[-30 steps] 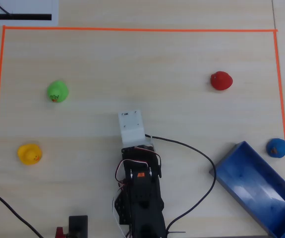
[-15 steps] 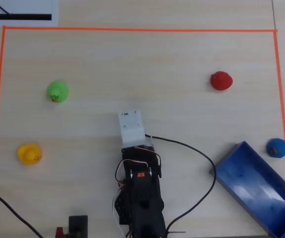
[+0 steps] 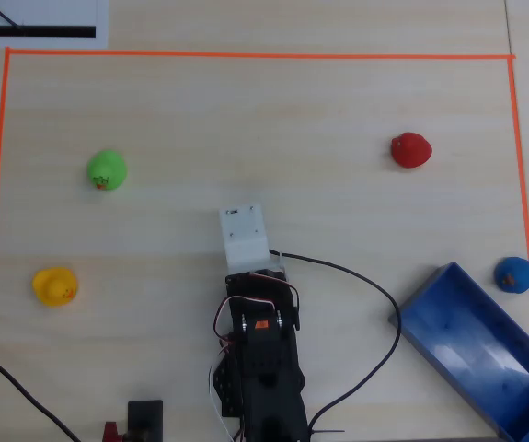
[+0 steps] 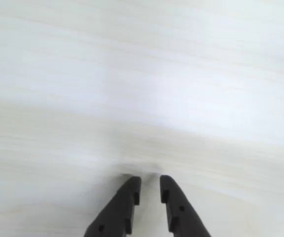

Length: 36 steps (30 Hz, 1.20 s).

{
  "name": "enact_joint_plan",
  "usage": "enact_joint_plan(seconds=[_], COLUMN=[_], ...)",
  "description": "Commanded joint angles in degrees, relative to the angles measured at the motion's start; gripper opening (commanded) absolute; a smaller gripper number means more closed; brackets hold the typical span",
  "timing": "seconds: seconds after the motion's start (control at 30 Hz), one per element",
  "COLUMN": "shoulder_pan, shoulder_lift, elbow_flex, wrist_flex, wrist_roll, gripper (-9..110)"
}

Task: Grasp red duck and put it into box.

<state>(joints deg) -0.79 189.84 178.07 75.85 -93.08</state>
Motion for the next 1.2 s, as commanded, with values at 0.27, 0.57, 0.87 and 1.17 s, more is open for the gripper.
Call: enact_joint_plan(seconds=[0.27, 0.57, 0.87, 1.17], shoulder_pan=[-0.2, 6.6, 13.5, 30.0], shoulder_lift=[-0.1, -14.2, -51.2, -81.5], elbow_flex=[0.2, -3.9, -34.2, -61.9], wrist_flex=[1.1, -39.4, -62.0, -71.4], wrist_roll=[-0.4, -0.2, 10.4, 10.1], gripper=[0, 0, 0, 7])
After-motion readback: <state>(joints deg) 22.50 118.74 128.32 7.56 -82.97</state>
